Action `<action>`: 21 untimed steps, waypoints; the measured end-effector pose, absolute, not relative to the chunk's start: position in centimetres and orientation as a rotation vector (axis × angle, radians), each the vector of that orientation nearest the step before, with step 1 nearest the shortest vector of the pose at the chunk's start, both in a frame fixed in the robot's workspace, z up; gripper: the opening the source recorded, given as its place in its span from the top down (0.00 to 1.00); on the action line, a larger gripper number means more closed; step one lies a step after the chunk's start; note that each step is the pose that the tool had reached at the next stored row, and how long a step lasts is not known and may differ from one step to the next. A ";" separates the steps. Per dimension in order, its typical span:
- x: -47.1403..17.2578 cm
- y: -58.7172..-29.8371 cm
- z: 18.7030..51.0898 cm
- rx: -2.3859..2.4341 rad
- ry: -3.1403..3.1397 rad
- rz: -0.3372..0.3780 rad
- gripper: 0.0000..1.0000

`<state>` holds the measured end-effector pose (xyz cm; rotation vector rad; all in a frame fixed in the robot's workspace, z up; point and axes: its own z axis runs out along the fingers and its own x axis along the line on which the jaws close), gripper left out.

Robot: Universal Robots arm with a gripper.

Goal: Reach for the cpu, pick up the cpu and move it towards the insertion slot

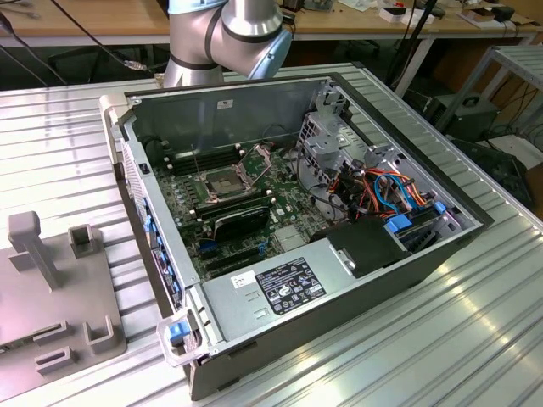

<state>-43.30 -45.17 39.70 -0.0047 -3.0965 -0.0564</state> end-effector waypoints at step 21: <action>-41.8 -45.2 39.9 -0.005 -3.096 -0.057 0.45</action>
